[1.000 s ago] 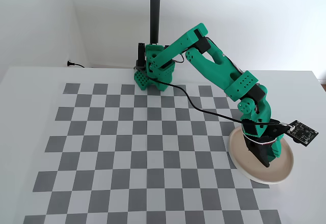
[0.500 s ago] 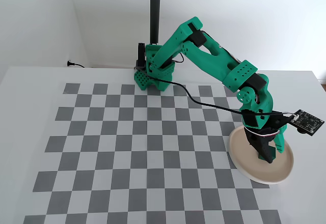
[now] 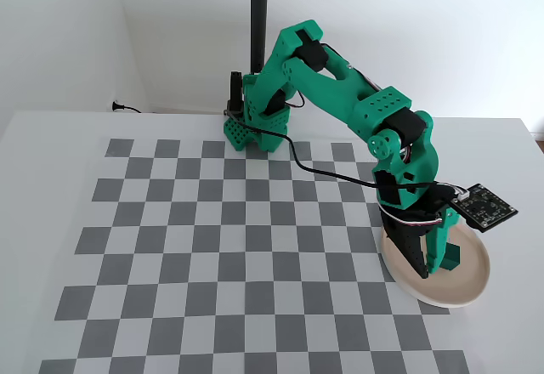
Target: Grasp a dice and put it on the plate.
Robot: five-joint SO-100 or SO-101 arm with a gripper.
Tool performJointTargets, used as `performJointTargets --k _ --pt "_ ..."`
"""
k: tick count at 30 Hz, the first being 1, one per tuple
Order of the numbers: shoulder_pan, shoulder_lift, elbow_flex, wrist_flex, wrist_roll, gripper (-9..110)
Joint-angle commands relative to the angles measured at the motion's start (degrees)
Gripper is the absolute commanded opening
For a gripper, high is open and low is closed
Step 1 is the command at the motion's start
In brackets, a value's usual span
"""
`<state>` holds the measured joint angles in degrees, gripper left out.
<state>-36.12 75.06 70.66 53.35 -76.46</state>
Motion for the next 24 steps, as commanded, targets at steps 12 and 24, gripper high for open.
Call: performJointTargets --k 12,24 --pt "8.1 11.6 -5.2 5.9 4.0 -4" --pt "12.0 18.8 3.3 3.0 7.7 -4"
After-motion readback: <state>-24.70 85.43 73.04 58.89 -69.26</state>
